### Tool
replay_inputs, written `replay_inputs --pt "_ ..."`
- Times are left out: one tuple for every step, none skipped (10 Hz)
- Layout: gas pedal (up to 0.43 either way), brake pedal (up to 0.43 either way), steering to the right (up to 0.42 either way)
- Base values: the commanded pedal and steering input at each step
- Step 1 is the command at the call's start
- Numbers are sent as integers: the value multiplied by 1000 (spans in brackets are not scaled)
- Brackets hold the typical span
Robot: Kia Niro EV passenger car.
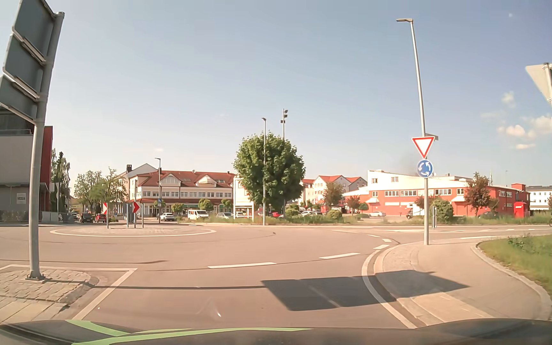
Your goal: Follow the waypoints while adhering to traffic rules and regulations
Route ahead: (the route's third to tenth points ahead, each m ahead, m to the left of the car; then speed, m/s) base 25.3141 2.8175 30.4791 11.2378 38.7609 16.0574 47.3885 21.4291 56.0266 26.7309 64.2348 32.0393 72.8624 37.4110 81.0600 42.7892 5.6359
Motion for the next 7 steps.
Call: replay_inputs --pt "0 0 -46" --pt "0 0 -32" --pt "0 0 -18" --pt "8 0 -6" --pt "20 0 4" --pt "28 0 17" --pt "39 0 25"
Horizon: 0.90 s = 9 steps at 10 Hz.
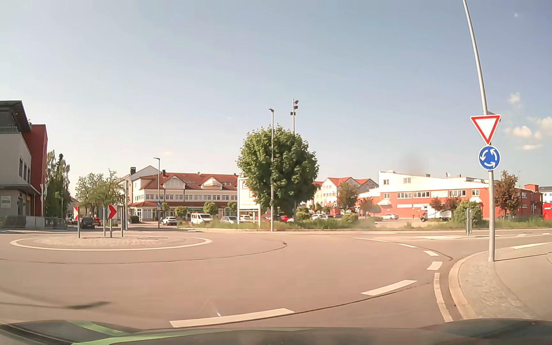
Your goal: Follow the waypoints while adhering to traffic rules and regulations
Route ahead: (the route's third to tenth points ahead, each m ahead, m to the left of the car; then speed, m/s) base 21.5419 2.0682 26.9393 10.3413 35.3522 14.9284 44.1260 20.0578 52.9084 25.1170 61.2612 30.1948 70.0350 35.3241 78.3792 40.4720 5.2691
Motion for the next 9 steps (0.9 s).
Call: replay_inputs --pt "47 0 33" --pt "47 0 39" --pt "47 0 41" --pt "59 0 41" --pt "59 0 41" --pt "59 0 41" --pt "59 0 40" --pt "59 0 36" --pt "59 0 30"
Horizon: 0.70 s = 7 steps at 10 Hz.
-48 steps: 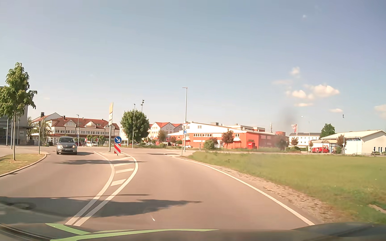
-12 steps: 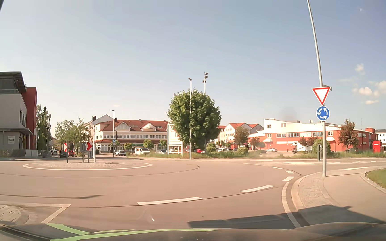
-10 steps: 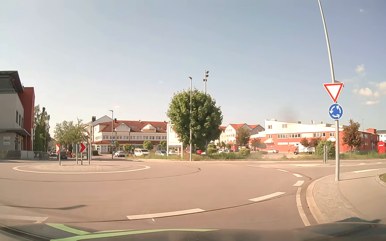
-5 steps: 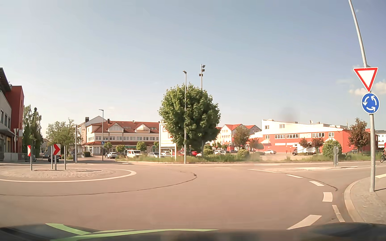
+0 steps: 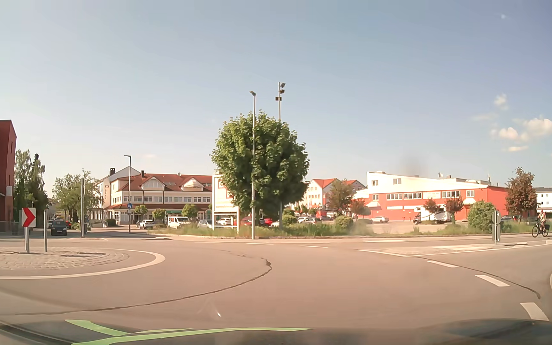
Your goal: Follow the waypoints while adhering to traffic rules and regulations
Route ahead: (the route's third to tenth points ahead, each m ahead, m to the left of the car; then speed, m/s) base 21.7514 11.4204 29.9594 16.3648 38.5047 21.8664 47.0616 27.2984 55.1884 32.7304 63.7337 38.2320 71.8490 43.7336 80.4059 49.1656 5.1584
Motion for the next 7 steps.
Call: replay_inputs --pt "59 0 16" --pt "59 0 12" --pt "59 0 10" --pt "59 0 3" --pt "59 0 -15" --pt "59 0 -46" --pt "67 0 -75"
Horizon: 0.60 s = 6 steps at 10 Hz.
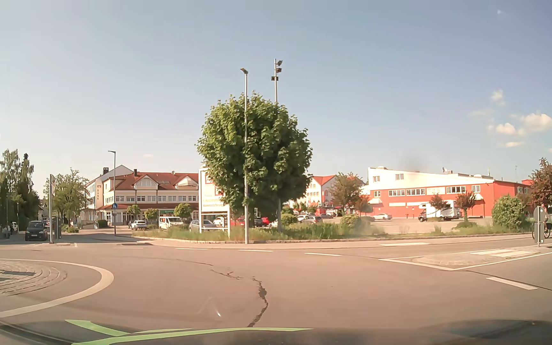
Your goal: Follow the waypoints while adhering to traffic rules and regulations
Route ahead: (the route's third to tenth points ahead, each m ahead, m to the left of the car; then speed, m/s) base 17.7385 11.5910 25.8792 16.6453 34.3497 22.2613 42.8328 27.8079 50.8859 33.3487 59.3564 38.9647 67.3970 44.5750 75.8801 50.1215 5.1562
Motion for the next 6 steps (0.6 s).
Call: replay_inputs --pt "67 0 -108" --pt "79 0 -135" --pt "79 0 -159" --pt "79 0 -180" --pt "87 0 -189" --pt "87 0 -193"
